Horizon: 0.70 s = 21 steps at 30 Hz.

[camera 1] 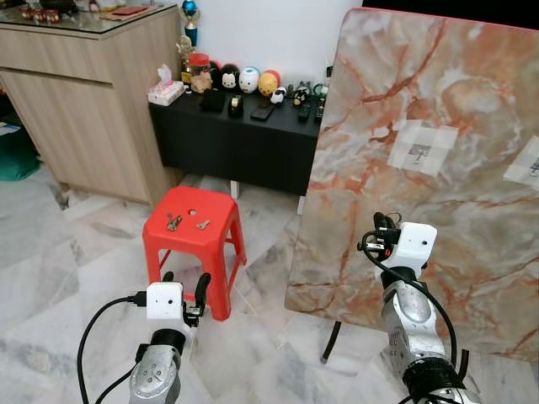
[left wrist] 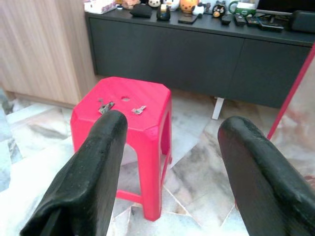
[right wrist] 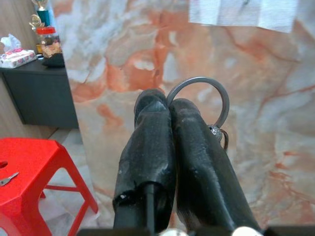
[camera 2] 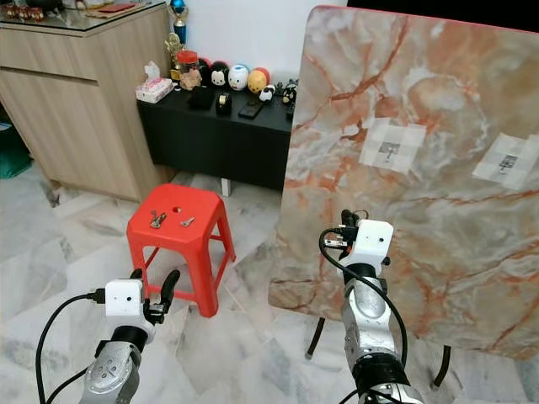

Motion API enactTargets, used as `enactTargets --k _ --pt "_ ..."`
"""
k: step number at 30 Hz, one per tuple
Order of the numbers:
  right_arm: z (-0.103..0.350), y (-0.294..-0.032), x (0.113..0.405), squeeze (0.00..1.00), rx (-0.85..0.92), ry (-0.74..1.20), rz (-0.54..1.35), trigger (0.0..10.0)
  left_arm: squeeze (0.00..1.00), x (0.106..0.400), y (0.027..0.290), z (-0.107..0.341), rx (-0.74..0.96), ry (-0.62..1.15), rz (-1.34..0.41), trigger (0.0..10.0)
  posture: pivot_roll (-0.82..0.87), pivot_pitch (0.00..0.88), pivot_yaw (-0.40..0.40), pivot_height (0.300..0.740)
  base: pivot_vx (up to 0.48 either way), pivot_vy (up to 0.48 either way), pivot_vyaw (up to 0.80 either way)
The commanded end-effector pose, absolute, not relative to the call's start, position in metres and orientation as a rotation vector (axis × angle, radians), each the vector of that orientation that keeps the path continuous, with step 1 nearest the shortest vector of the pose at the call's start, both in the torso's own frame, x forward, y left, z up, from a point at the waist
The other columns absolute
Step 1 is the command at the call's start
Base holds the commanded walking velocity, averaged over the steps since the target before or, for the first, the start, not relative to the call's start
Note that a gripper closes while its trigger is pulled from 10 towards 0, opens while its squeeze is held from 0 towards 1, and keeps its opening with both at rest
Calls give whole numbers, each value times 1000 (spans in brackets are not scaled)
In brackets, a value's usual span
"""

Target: Hang keys on a hook

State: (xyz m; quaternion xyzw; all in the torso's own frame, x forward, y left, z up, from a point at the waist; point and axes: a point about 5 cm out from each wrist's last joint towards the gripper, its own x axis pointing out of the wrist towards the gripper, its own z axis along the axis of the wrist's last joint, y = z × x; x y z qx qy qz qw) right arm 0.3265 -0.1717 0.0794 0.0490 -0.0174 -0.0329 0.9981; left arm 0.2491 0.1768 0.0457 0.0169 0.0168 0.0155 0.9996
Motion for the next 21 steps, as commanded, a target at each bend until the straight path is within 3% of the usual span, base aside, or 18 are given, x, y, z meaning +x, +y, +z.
enactTargets --k 1,15,18,21 --pt "87 -174 331 0 100 -67 -71 10000 0 251 175 48 29 30 25 10000 55 0 -110 740 0 0 0" --pt "87 -178 331 0 113 -57 -114 10000 0 253 174 49 28 21 10 10000 56 0 -111 740 0 0 0" --pt "87 -180 331 0 115 -64 -117 10000 0 253 173 49 28 21 8 10000 57 0 -112 740 0 0 -760" --pt "89 -179 331 0 101 -75 -111 10000 0 253 173 49 32 21 7 10000 57 0 -112 740 160 0 0"
